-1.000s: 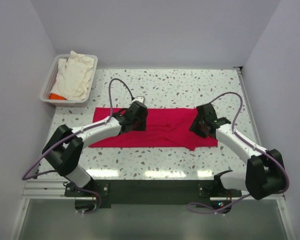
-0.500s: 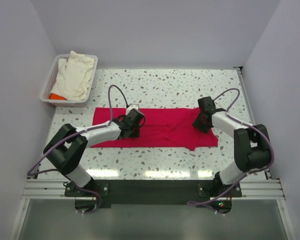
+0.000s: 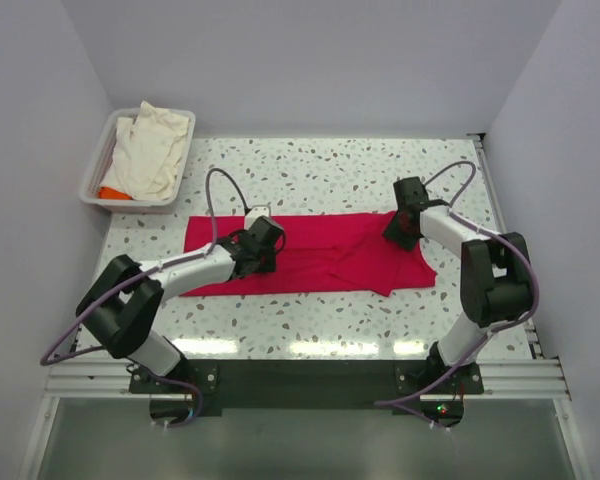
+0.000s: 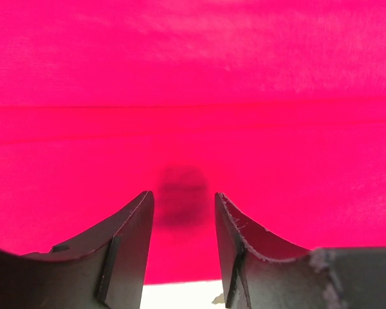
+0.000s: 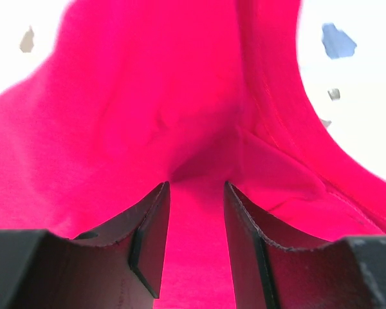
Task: Fold and stack the t-shirts
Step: Fold the tshirt
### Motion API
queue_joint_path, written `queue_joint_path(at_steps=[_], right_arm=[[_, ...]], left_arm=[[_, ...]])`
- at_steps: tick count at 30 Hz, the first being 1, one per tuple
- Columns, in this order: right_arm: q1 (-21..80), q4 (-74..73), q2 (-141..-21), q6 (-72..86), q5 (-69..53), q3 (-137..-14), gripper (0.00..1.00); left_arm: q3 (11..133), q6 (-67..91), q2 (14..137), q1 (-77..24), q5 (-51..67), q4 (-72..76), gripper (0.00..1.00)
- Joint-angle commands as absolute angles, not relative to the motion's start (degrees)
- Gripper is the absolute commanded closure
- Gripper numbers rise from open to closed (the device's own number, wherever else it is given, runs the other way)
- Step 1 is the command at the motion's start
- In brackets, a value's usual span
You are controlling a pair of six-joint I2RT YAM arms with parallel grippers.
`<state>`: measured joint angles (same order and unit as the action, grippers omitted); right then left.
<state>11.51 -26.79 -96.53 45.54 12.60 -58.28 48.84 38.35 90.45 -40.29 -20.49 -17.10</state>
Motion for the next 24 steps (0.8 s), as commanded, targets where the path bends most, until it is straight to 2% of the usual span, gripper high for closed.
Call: queue_joint_path(at_steps=[1,6,11,14,18,24], right_arm=[[11.07,-27.77,-98.26,44.12,13.19,-63.54,0.57],[11.34,-26.55,-96.86,44.47,11.43,-63.64,0.58],[12.22,-24.61,-94.48,45.61,10.11,-61.17,0.58],[12.74,-24.35,-94.66,45.44,10.37,-59.95,0.58],[12.74,-24.52,-96.41,45.62,11.42,-59.76,0.58],[12.30,-26.36,-103.43,45.44,12.30,-66.35,0.58]], left_arm=[[50.80,40.69,84.56,-38.42,-26.45,-20.47,0.52],[50.89,39.21,79.55,-33.67,-31.20,-25.40,0.50],[50.71,39.02,80.24,-25.85,-24.10,-24.35,0.54],[51.77,38.41,83.40,-25.75,-22.50,-25.40,0.61],[47.47,39.89,84.46,-25.75,-20.39,-22.07,0.63],[42.72,43.50,88.59,-27.06,-20.39,-16.88,0.65]])
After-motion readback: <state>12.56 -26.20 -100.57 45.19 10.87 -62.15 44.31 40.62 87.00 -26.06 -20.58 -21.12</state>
